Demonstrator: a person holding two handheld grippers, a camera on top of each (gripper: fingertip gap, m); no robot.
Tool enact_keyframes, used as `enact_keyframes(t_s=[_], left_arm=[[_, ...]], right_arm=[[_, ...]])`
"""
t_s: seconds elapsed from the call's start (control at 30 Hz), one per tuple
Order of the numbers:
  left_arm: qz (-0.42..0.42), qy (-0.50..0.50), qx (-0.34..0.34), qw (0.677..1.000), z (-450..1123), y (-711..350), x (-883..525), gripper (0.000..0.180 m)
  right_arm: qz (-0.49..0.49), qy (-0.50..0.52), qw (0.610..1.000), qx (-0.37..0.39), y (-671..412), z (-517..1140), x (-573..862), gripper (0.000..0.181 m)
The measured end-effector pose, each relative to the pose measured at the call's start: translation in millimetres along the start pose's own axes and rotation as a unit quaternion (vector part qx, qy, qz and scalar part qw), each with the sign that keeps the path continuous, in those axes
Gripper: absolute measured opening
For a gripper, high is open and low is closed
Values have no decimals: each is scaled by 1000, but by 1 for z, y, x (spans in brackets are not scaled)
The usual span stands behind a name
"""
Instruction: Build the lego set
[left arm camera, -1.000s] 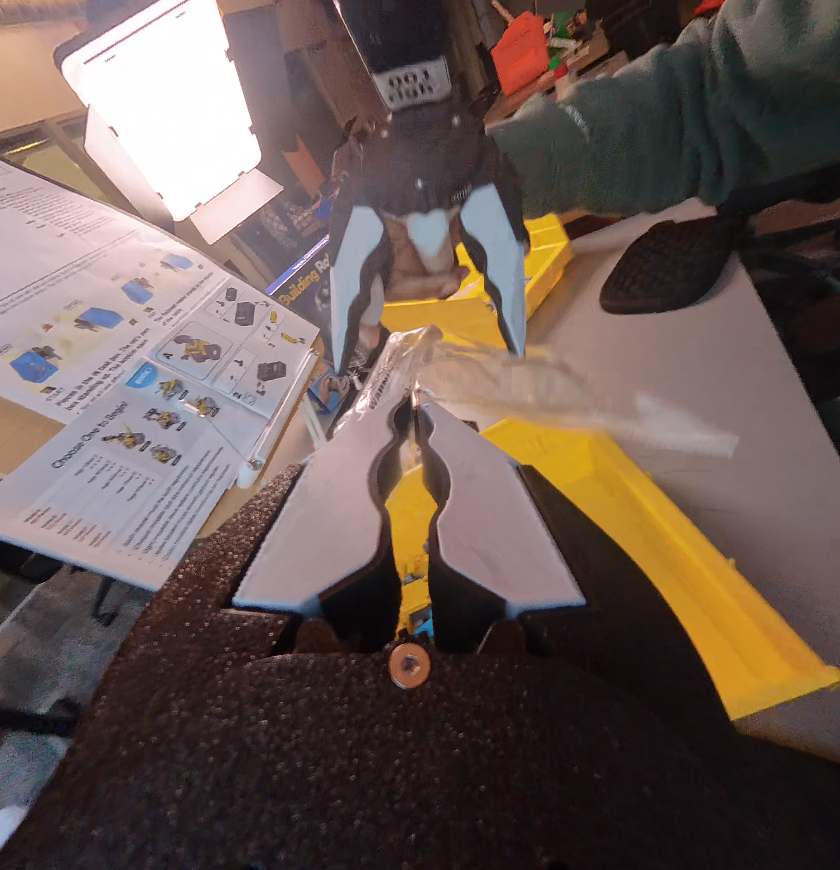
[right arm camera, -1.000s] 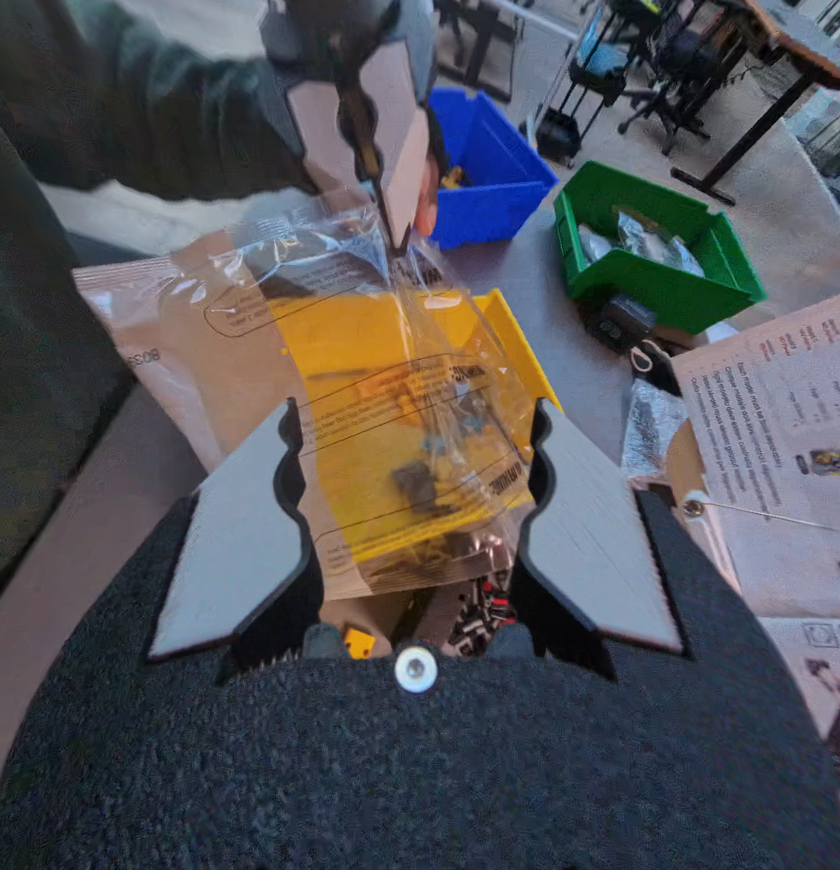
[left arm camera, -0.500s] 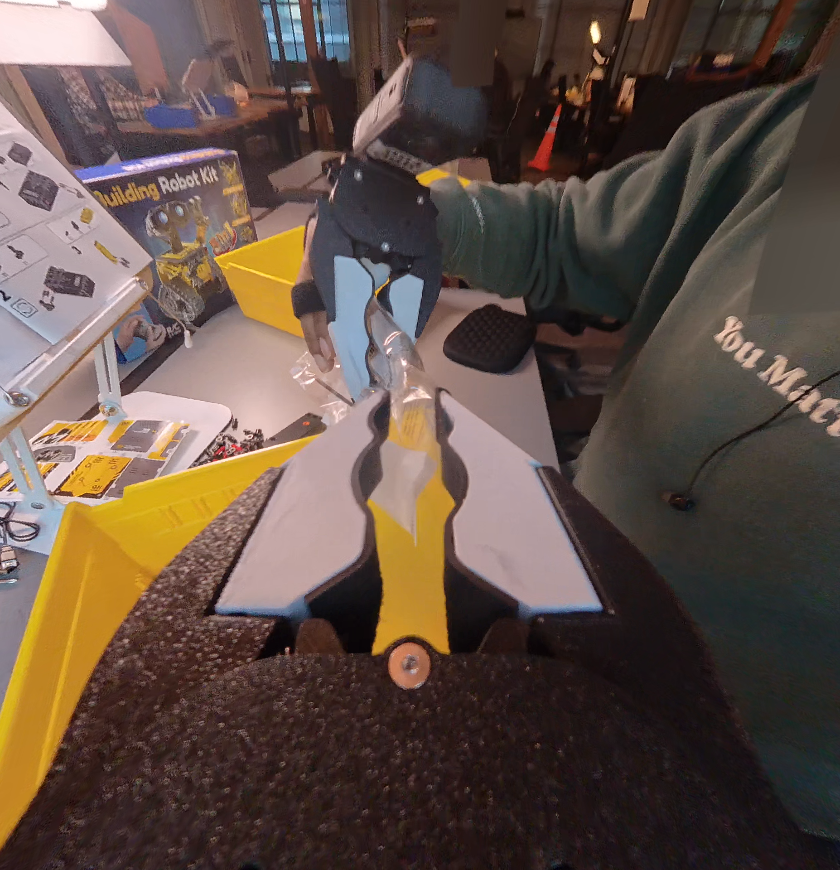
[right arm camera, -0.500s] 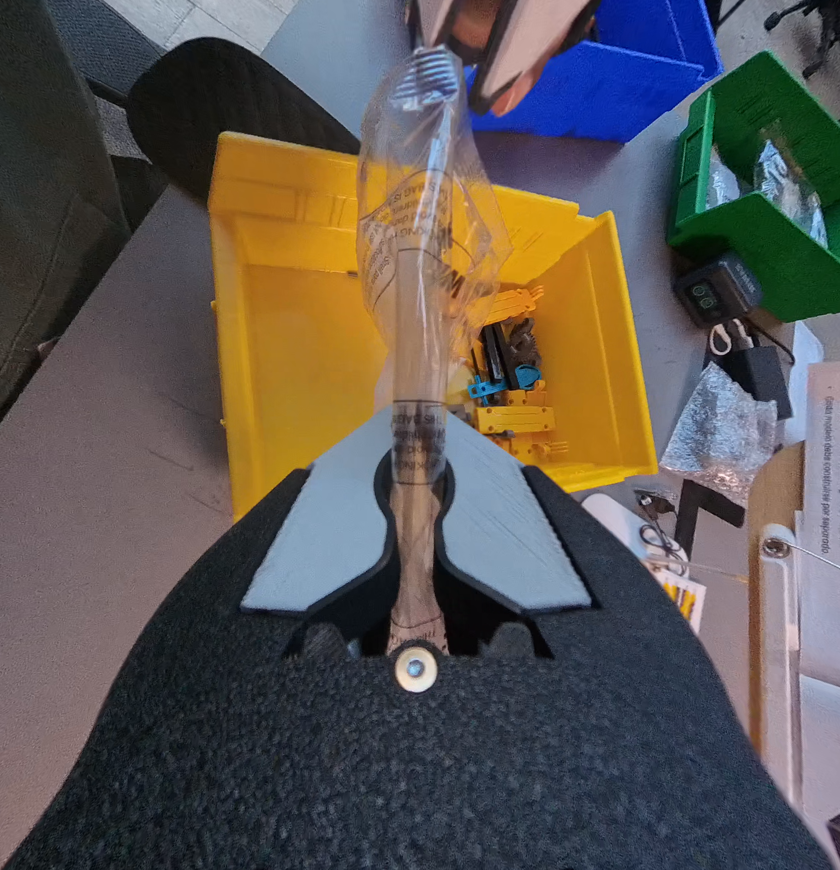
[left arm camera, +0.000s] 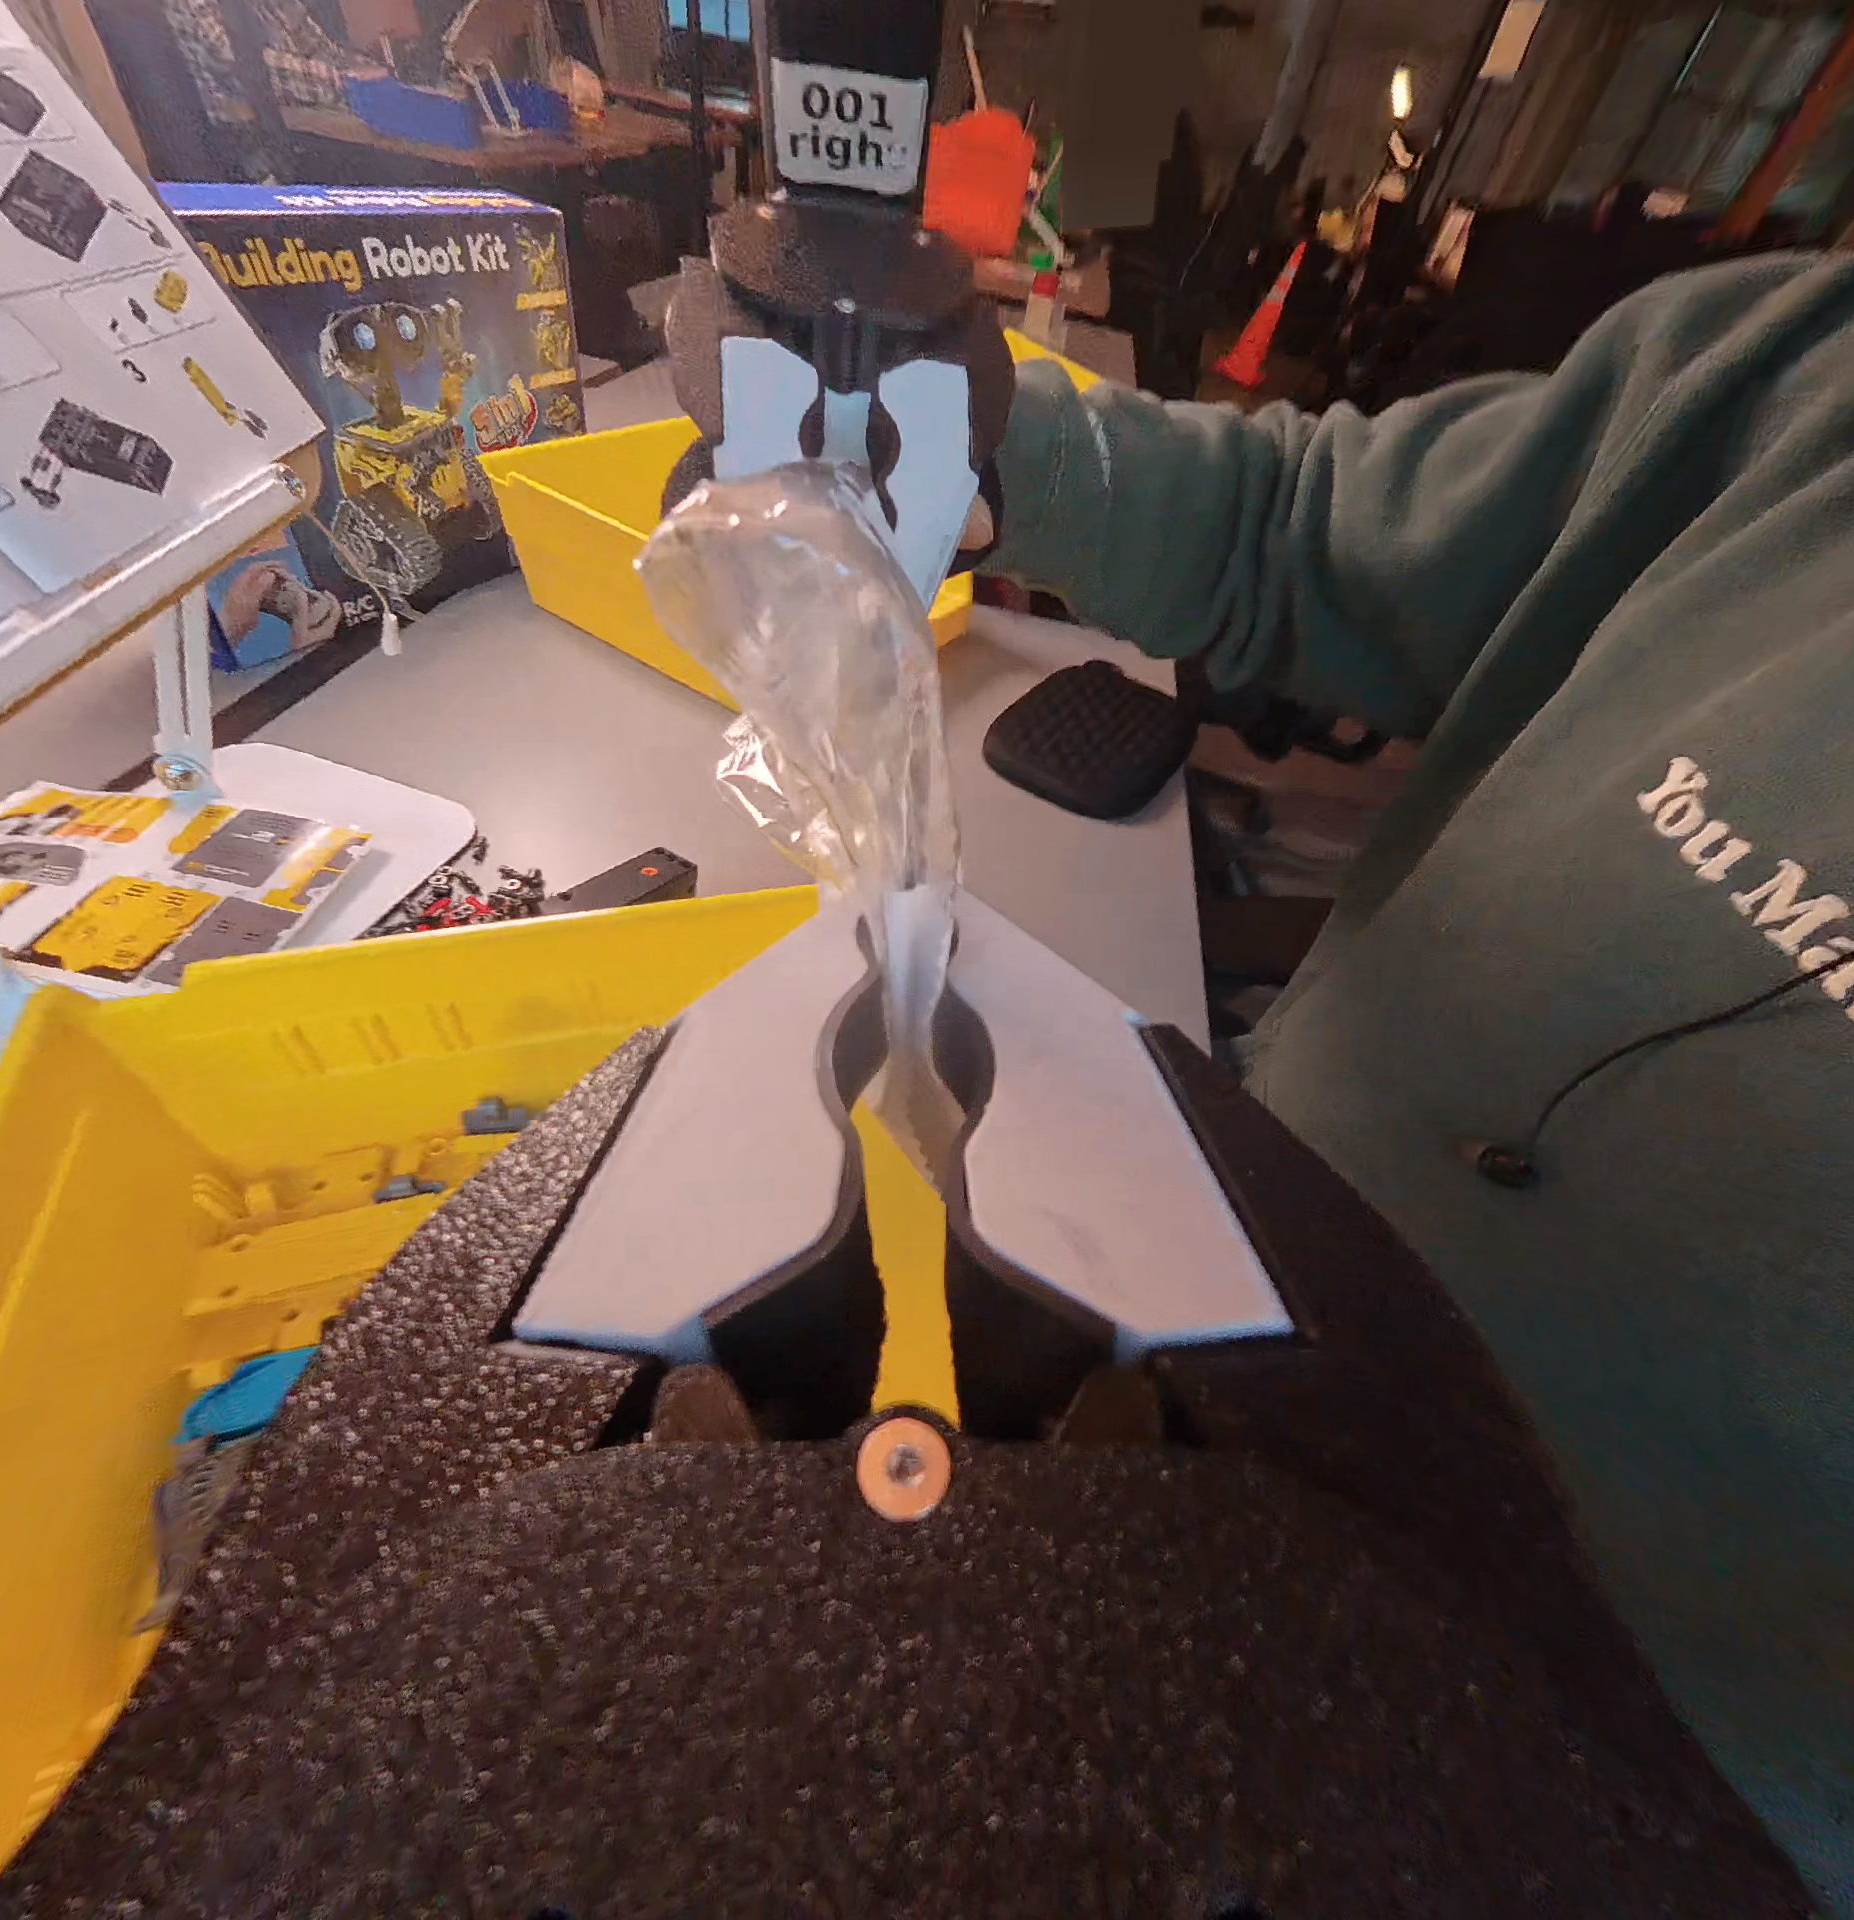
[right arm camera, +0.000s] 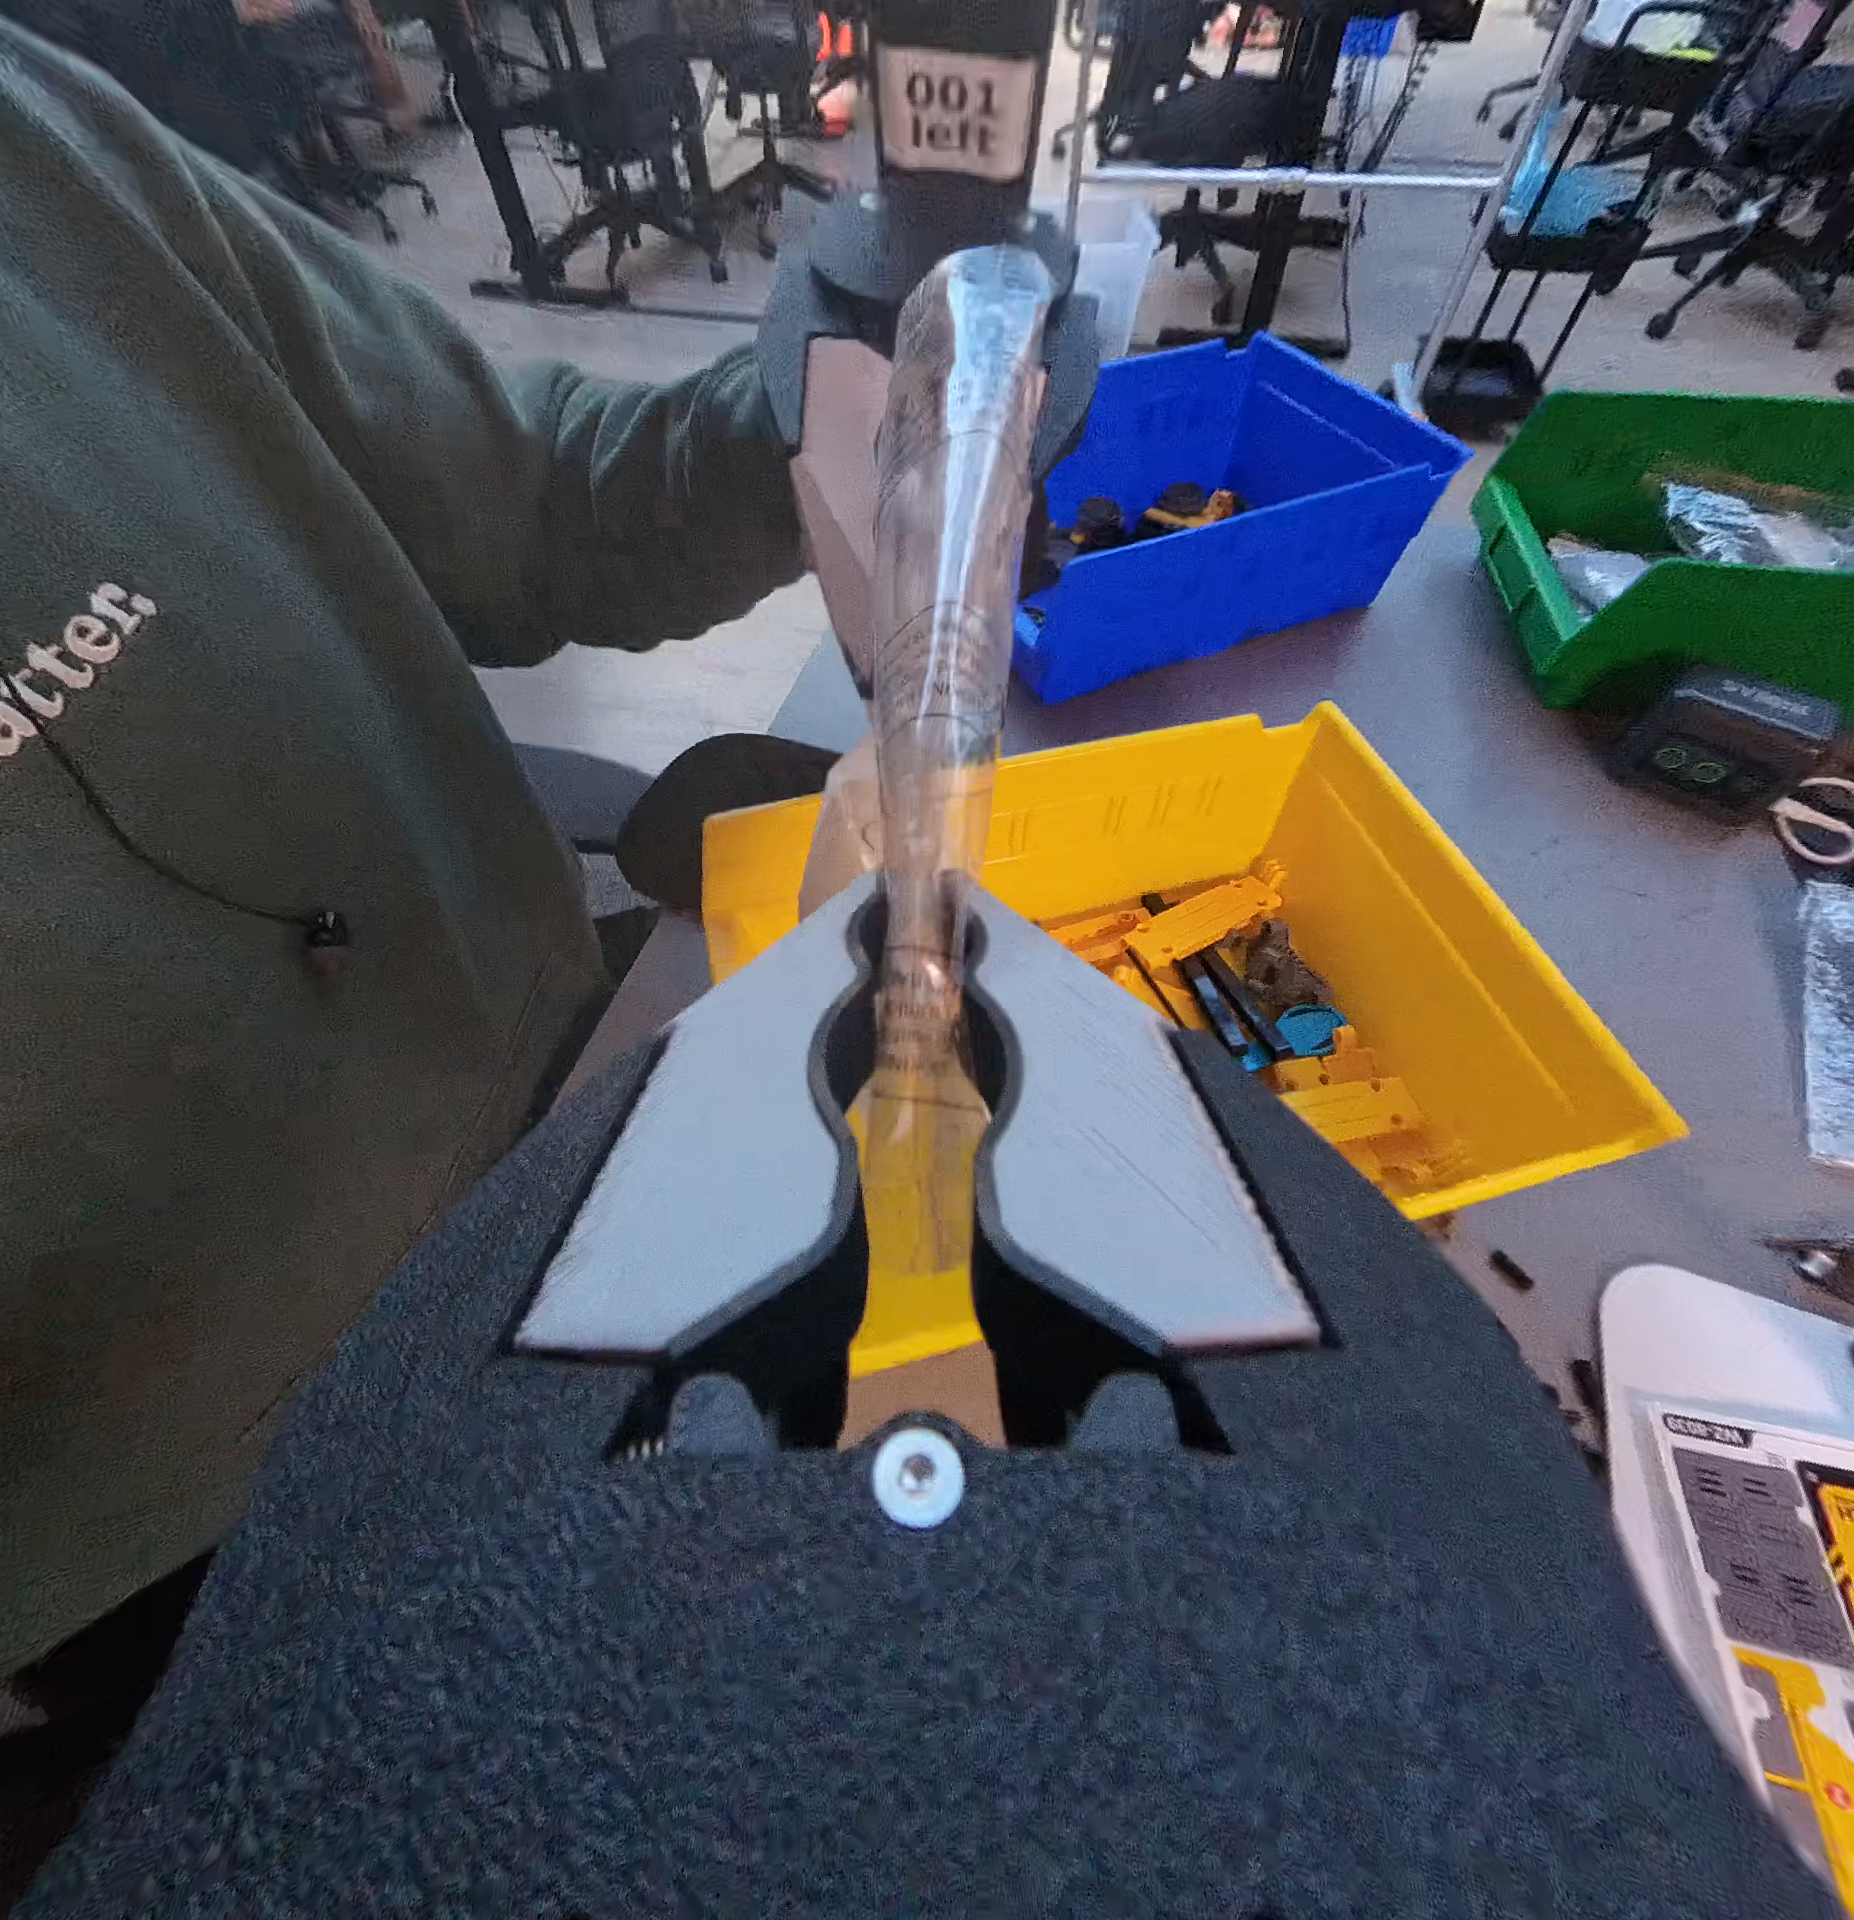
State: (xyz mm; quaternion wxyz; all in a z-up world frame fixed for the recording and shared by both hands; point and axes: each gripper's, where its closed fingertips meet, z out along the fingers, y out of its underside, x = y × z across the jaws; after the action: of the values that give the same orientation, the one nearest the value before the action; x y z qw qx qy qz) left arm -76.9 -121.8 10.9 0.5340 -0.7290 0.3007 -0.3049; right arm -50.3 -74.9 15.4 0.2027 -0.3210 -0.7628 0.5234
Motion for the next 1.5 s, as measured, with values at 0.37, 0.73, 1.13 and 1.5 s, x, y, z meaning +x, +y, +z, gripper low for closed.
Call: enact_keyframes(t_s=[0.37,0.73,1.13,1.5], left_arm=[[12,-88,74,993,-24,-1,-40,23],[-180,43,263,947,-9,-27,-18,111],[-24,63,207,976,0,-23,23,42],[10,-4,254,967,-33,-35,6,1]], right_arm=[[-55,137,986,76,4,12,10,0],[-413,351,839,50,-23,15,15,0],[-162,124,977,56,10,62,-21,0],[185,-41,970,151,-1,50,-16,8]])
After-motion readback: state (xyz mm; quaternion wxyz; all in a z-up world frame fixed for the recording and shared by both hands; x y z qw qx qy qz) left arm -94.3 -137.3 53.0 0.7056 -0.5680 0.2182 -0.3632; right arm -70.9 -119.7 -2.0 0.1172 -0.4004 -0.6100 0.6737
